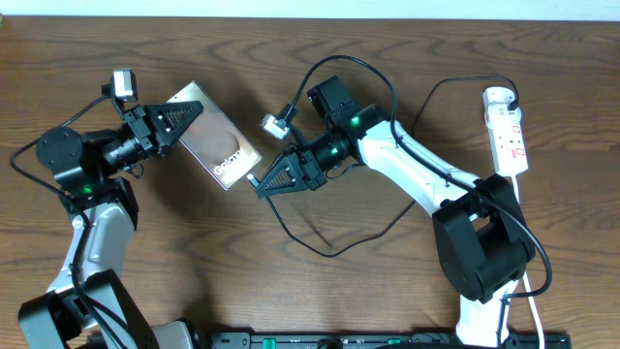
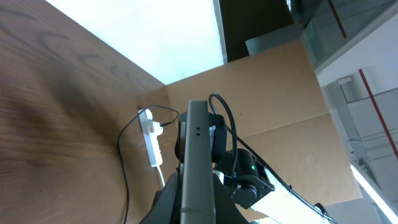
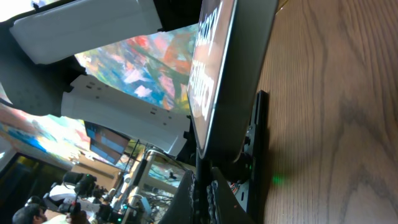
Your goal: Plug charger to phone and switch on socket
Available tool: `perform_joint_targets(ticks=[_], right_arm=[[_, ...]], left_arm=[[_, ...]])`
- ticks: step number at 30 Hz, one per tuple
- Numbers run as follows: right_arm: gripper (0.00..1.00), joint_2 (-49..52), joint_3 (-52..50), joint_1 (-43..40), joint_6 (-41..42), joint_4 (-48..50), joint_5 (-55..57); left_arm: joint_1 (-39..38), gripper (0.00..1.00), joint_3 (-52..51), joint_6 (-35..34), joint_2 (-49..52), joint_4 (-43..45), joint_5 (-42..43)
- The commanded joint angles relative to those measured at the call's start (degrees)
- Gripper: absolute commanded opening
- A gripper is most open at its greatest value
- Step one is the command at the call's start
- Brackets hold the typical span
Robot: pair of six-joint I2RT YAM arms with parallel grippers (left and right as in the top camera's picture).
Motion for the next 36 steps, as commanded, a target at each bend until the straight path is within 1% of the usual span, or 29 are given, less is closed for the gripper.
perform_joint_targets(ticks=[1,18,26,36], right_arm=[[0.01,-0.66,0.52,-0.46,0.42,0.13,-1.22],[0.01,-0.66,0.52,-0.46,0.42,0.35,-1.20],[0.01,-0.66,0.52,-0.46,0.44,0.33,-1.22],[0.01,-0.66,0.52,-0.46,0.44,0.35,-1.22]], left_arm=[[0.24,0.07,0.07,-0.04,-0.98,0.50,0.72],[0.07,0.07,0.07,1.25,-0.98,0.50,0.72],[-1.73,0.07,0.07,2.99,-0.98,0.50,0.68],[-1.73,0.08,0.07,2.97,-0.98,0.50,1.18]])
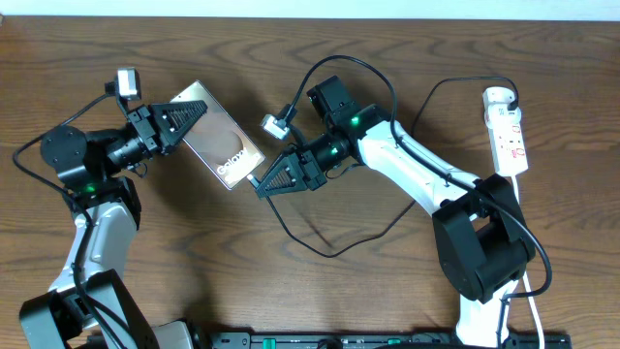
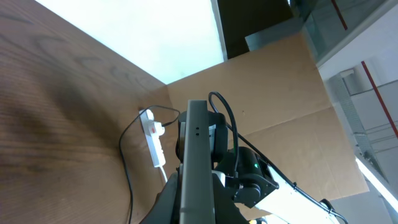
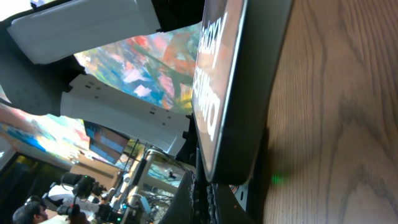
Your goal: Plug charger to phone and switch on socket
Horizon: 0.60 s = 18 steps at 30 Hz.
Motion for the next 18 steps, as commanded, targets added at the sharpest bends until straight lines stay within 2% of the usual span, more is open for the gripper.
perform_joint_targets(ticks=[1,18], right_arm=[[0.01,-0.66,0.52,-0.46,0.39,0.17,-1.29],[0.01,-0.66,0.52,-0.46,1.31,1.49,-1.27]], left_arm=[[-0.52,0.07,0.07,0.81,-1.01,0.48,1.66],[-2.84,0.07,0.07,2.99,-1.01,0.50,2.29]])
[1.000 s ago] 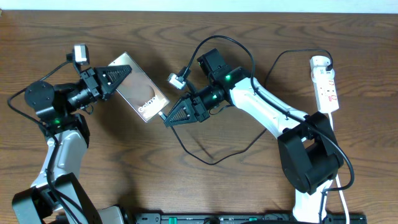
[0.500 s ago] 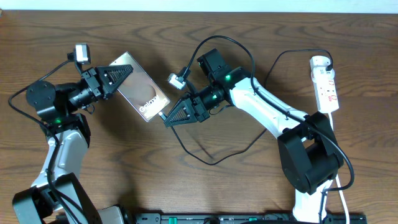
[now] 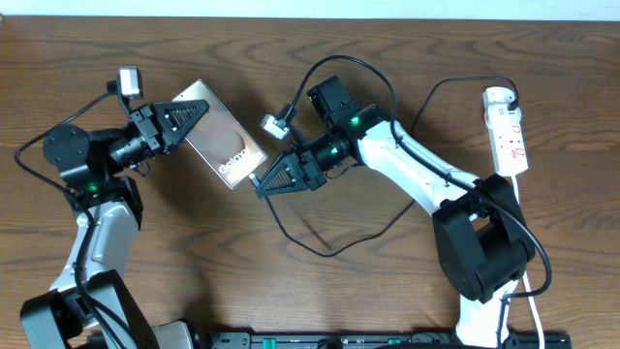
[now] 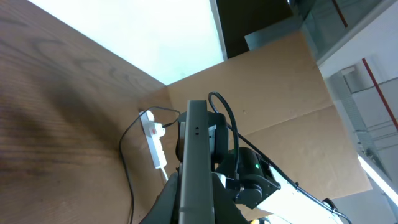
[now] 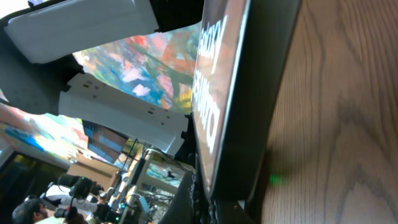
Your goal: Plug charger to phone and switch on socket
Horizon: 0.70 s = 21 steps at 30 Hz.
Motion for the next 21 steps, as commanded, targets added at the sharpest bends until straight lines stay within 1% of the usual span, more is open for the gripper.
perform_joint_targets(ticks=[1,8,13,21], right_arm=[[0.01,-0.66,0.52,-0.46,1.20,0.90,-1.49],[0.01,-0.66,0.52,-0.48,1.22,0.90,-1.51],[0.01,-0.66,0.52,-0.48,1.22,0.98,-1.51],[0.01,-0.66,0.52,-0.48,2.91,3.54,-1.49]], left_arm=[[-2.03,0.07,0.07,1.99,-1.01,0.46,3.08],[-2.36,0.08,0.07,3.30,-1.01,0.46,4.04],[-2.36,0.07,-0.04,5.62,-1.01,0.42,8.59],[-3.67,0.07,-0.04,5.68,-1.01,0.46,8.52]])
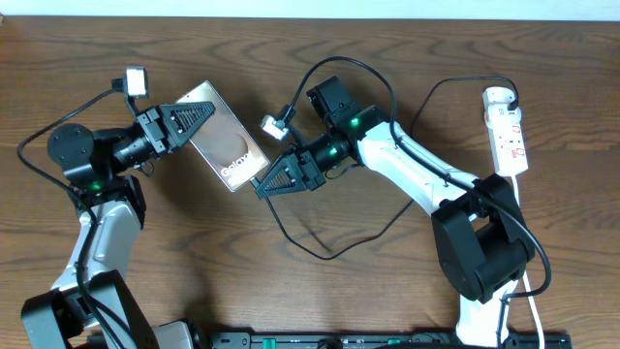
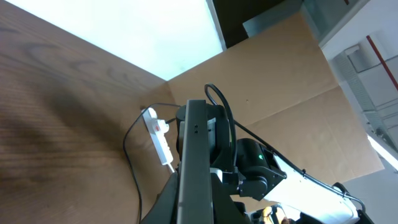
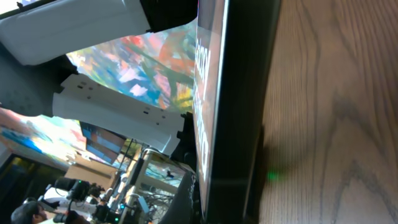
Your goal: Plug charger to phone and switch on socket
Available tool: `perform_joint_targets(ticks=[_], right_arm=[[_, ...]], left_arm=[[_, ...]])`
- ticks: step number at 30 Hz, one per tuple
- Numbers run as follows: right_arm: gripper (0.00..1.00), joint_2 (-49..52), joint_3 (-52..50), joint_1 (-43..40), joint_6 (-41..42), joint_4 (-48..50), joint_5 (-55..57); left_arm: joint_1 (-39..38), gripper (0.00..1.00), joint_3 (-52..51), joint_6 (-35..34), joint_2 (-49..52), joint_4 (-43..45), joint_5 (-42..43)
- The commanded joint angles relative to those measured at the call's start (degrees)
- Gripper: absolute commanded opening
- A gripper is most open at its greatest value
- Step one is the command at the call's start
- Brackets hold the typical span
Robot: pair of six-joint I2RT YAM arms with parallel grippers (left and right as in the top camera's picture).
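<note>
My left gripper [image 1: 197, 118] is shut on the top end of the phone [image 1: 229, 142], which it holds tilted above the table. In the left wrist view the phone [image 2: 192, 149] stands edge-on between the fingers. My right gripper [image 1: 263, 184] is shut on the charger plug right at the phone's lower end; the plug itself is hidden. From the right wrist the phone [image 3: 239, 93] fills the middle, edge-on, with its glossy screen to the left. The black charger cable [image 1: 320, 250] loops over the table. A white socket strip [image 1: 507, 131] lies at the far right.
The brown wooden table [image 1: 194, 281] carries the slack cable loop between the arms. Another black lead [image 1: 436, 92] runs from the socket strip toward the right arm. The strip [image 2: 158, 132] and right arm also show behind the phone in the left wrist view.
The left gripper and phone have shifted slightly to the right, toward the right gripper. In the right wrist view the phone now stands nearer and more edge-on. Both grippers keep their hold.
At the oldest moment the left gripper held the phone and the right gripper held the plug at its lower end. Through the following moments the phone drew steadily closer in the right wrist view, and now its edge fills that view.
</note>
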Motion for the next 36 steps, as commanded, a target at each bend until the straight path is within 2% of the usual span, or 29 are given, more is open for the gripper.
perform_joint_targets(ticks=[1,12,13,14,16,19,20,30,33,36], right_arm=[[0.01,-0.66,1.14,-0.52,1.79,2.25,-2.29],[0.01,-0.66,1.14,-0.52,2.45,2.86,-2.32],[0.05,-0.66,1.14,-0.52,2.45,2.86,-2.32],[0.12,-0.66,1.14,-0.52,2.45,2.89,-2.32],[0.38,-0.66,1.14,-0.52,2.43,2.86,-2.34],[0.87,-0.66,1.14,-0.52,2.45,2.86,-2.34],[0.99,-0.66,1.14,-0.52,2.43,2.86,-2.34],[0.99,-0.66,1.14,-0.92,2.43,2.86,-2.32],[0.99,-0.66,1.14,-1.64,2.43,2.82,-2.29],[0.99,-0.66,1.14,-2.16,2.43,2.82,-1.64]], left_arm=[[-2.75,0.08,-0.04,1.27,-1.01,0.28,7.30],[-2.73,0.07,-0.04,1.27,-1.01,0.28,7.28],[-2.71,0.07,-0.04,1.29,-1.01,0.28,7.28],[-2.71,0.07,-0.04,1.44,-1.01,0.28,7.28],[-2.71,0.07,-0.04,1.44,-1.01,0.28,7.26],[-2.71,0.07,-0.04,1.44,-1.01,0.28,7.26],[-2.71,0.07,-0.04,1.46,-1.01,0.28,7.28],[-1.66,0.07,-0.04,6.08,-0.90,0.22,7.28],[0.50,0.07,-0.26,7.76,0.33,-3.93,7.23],[2.56,0.07,-0.28,13.44,2.27,-12.31,6.67]])
